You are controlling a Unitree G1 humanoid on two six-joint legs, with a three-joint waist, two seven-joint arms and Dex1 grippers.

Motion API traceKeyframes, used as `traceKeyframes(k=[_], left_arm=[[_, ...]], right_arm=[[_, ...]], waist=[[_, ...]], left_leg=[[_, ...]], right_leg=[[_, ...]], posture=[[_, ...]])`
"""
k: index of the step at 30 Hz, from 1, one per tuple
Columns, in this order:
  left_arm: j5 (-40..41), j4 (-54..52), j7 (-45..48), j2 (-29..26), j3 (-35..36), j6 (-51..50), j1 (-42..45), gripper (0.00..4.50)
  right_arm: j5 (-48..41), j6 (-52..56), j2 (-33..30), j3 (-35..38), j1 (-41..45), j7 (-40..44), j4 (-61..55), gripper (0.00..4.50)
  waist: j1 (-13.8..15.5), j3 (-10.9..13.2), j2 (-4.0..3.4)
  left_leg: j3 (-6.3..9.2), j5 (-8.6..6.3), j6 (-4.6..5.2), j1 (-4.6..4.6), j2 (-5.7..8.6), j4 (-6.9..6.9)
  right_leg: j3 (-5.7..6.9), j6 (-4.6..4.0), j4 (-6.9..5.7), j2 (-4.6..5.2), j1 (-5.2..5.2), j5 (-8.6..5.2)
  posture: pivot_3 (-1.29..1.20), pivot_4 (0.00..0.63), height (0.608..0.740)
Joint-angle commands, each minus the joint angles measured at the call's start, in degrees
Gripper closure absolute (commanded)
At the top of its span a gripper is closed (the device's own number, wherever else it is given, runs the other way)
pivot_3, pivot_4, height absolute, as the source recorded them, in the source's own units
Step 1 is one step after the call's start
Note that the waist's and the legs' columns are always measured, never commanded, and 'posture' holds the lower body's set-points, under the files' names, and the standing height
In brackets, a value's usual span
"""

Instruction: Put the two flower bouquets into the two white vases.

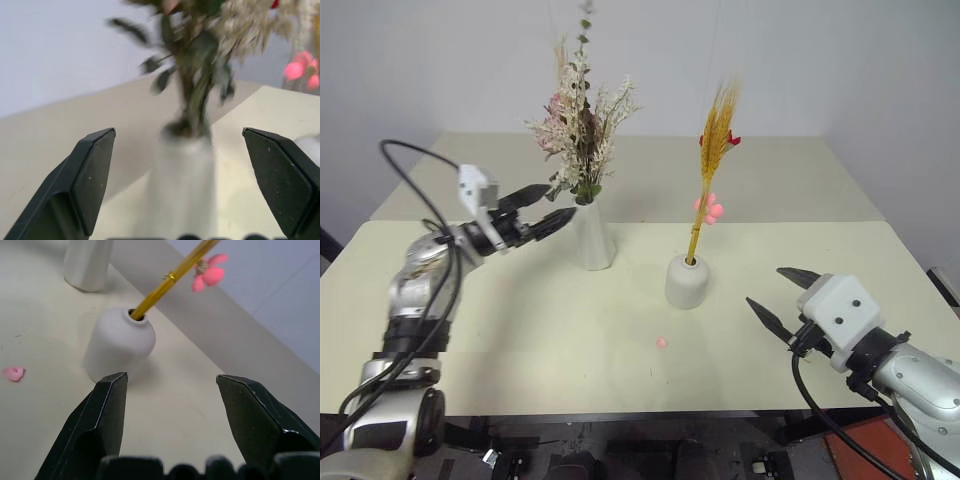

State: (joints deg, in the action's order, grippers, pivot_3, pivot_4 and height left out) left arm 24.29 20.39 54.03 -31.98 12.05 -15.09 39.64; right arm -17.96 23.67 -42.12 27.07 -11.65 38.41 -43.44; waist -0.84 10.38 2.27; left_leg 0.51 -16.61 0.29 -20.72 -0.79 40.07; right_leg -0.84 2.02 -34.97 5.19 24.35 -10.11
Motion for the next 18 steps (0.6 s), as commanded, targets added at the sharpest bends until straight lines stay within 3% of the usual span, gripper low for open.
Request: traceKeyframes(k=[1, 6, 10, 13, 18], left_arm=[[4.01, -4.53, 1.69, -3.74, 4.15, -2.34, -0.80, 0.07], [10.78, -12.31, 10.66, -11.76, 9.36, -5.39, -7.45, 0.07], [11.28, -15.10, 16.10, -18.41, 11.86, -4.07, -13.16, 0.07], [10.32, -14.95, 19.48, -21.86, 12.92, -2.25, -16.09, 0.07], [9.88, -15.51, 21.74, -23.55, 12.47, -0.38, -17.77, 0.07]], right_arm=[[-2.97, 0.70, -0.32, 4.15, -0.27, 0.72, -1.63, 1.08], [-12.02, 2.62, -1.44, 13.83, -3.29, 6.59, 0.32, 1.08], [-17.58, 2.55, -3.72, 24.14, -6.66, 12.89, 3.14, 1.08], [-18.24, 2.92, -6.65, 30.89, -8.87, 16.93, 6.77, 1.08], [-16.92, 2.14, -10.56, 34.94, -9.68, 19.75, 10.49, 1.08]], waist=[[0.09, 0.00, 0.00], [0.47, 0.00, -0.01], [0.53, 0.00, -0.01], [0.70, 0.00, 0.00], [0.69, -0.02, 0.02]], left_leg=[[0.00, 0.00, 0.00, 0.00, 0.00, 0.00], [0.00, 0.00, 0.00, -0.04, 0.00, -0.05], [-0.07, -0.01, 0.00, 0.03, -0.02, -0.19], [-0.15, -0.01, 0.00, 0.30, -0.04, -0.23], [-0.24, -0.01, -0.01, 0.43, -0.11, -0.25]], right_leg=[[0.00, 0.00, 0.00, 0.01, 0.00, 0.00], [0.04, 0.01, 0.06, 0.03, 0.00, -0.02], [0.01, 0.00, 0.08, 0.04, 0.00, -0.07], [-0.01, 0.26, 0.06, 0.03, -0.19, -0.38], [-0.07, 0.26, 0.01, -0.01, -0.24, -0.54]], posture=[[0.00, 0.150, 0.740], [0.00, 0.150, 0.740], [0.00, 0.150, 0.740], [0.00, 0.150, 0.740], [0.00, 0.150, 0.740]])
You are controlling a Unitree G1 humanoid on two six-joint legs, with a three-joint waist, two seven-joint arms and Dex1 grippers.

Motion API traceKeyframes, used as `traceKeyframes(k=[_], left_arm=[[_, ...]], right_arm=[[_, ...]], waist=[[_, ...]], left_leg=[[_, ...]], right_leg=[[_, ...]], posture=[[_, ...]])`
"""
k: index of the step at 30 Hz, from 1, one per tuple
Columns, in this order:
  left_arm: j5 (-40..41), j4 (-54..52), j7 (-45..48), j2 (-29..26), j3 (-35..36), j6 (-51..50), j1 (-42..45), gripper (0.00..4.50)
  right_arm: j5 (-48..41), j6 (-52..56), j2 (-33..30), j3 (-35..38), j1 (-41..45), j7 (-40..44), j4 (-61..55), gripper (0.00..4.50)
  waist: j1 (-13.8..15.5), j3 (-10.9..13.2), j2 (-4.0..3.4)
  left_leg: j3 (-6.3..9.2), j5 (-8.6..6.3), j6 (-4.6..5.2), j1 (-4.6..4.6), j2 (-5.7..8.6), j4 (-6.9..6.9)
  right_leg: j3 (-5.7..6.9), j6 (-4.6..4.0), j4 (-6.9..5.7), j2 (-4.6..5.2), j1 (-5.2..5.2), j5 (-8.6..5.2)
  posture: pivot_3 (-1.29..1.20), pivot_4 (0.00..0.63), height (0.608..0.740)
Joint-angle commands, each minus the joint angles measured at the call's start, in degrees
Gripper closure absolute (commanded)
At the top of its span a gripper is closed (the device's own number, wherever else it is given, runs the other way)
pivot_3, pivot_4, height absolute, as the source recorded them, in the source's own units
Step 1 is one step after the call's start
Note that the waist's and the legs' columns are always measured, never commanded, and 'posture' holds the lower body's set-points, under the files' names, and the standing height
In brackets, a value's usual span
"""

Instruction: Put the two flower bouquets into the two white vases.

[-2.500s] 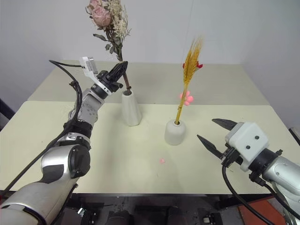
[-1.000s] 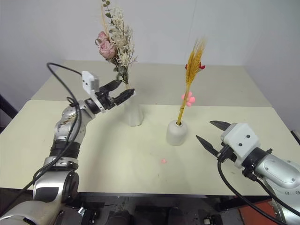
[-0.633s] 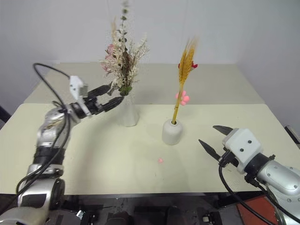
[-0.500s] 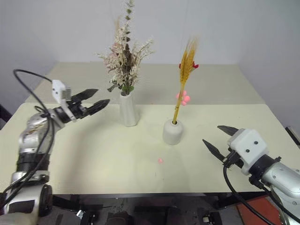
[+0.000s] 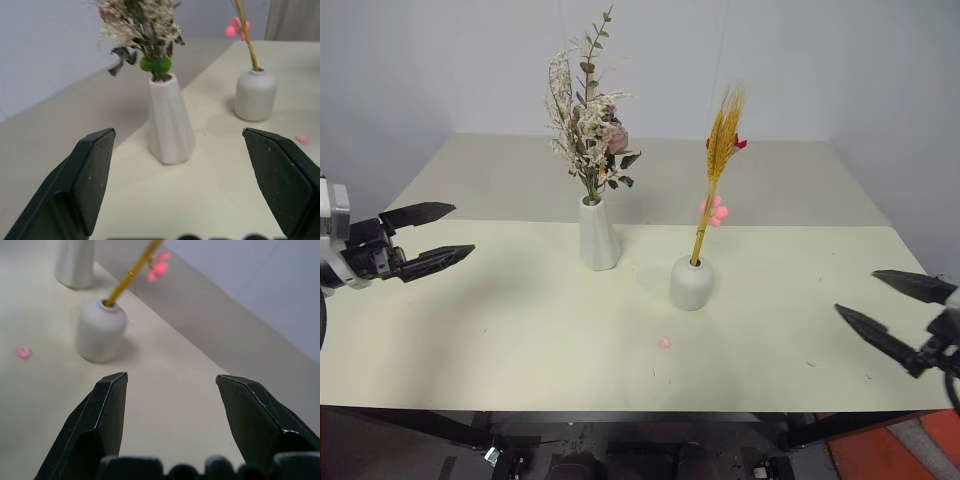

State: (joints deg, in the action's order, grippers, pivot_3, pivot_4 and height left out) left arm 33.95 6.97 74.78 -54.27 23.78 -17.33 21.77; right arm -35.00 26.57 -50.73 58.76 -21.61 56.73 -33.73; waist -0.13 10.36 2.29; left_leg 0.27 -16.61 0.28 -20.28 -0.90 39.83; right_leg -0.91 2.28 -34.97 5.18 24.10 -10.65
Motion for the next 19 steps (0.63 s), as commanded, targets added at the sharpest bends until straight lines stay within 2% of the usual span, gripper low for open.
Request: traceKeyframes(k=[1, 10, 14, 19], left_arm=[[0.04, -1.95, 1.01, -1.00, 0.58, 2.35, 0.04, 0.07], [0.59, -2.38, -1.43, 0.81, 1.63, 4.14, -0.63, 0.07], [-0.34, -1.24, -1.55, 1.42, -0.62, 4.54, 0.96, 0.07], [-3.10, 1.47, 0.92, 0.10, -3.85, 6.77, 3.20, 0.07]], right_arm=[[0.19, -0.68, -2.38, 3.21, 0.33, 1.62, 0.81, 1.08], [2.50, 2.34, -4.98, -0.39, 1.04, -0.34, 0.20, 1.08], [3.09, 3.60, -4.86, -1.75, 1.26, -1.75, -1.18, 1.08], [2.04, 5.36, -2.64, 0.82, -0.37, -1.83, -4.07, 1.08]], waist=[[-0.05, 0.00, 0.00], [-0.28, 0.00, 0.01], [-0.26, 0.00, 0.01], [-0.11, 0.00, 0.01]], left_leg=[[-0.02, 0.00, 0.00, 0.00, 0.00, 0.00], [-0.04, -0.02, 0.01, -0.05, 0.00, -0.07], [-0.04, -0.01, 0.01, -0.03, 0.01, -0.07], [-0.03, -0.02, 0.01, -0.06, 0.02, -0.08]], right_leg=[[-0.02, 0.01, -0.01, 0.00, 0.01, 0.01], [-0.05, 0.05, 0.02, 0.01, 0.07, 0.00], [-0.05, 0.08, 0.00, 0.01, 0.06, -0.02], [-0.05, 0.09, 0.03, 0.01, 0.07, -0.02]], posture=[[0.00, 0.150, 0.740], [0.00, 0.150, 0.740], [0.00, 0.150, 0.740], [0.00, 0.150, 0.740]])
